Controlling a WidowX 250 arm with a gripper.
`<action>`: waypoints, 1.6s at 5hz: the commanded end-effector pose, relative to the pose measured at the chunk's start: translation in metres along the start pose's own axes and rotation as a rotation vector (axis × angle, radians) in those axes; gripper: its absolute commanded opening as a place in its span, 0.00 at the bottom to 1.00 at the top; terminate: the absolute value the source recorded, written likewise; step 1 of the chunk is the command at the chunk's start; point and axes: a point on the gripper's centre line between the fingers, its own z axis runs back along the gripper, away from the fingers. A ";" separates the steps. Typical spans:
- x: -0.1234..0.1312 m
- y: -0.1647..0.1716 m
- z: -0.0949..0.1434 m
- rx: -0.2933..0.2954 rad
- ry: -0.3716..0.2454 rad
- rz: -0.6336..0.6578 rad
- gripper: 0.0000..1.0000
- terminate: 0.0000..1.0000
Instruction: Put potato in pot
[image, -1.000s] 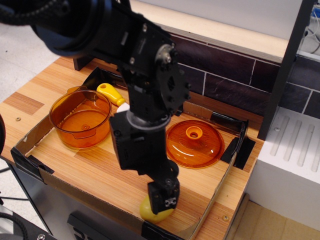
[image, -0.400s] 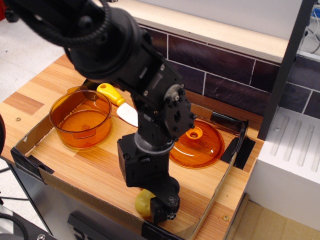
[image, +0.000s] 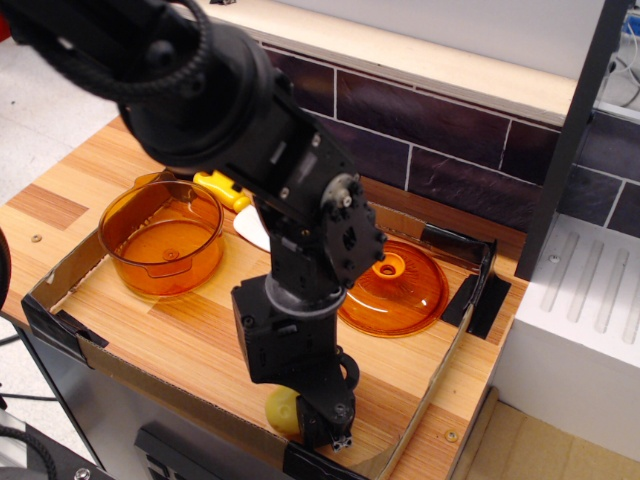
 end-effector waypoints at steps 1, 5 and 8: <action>-0.007 -0.037 0.071 -0.015 0.106 0.081 0.00 0.00; 0.030 -0.146 0.104 -0.018 0.108 0.283 0.00 0.00; 0.037 -0.162 0.081 -0.032 0.062 0.235 1.00 0.00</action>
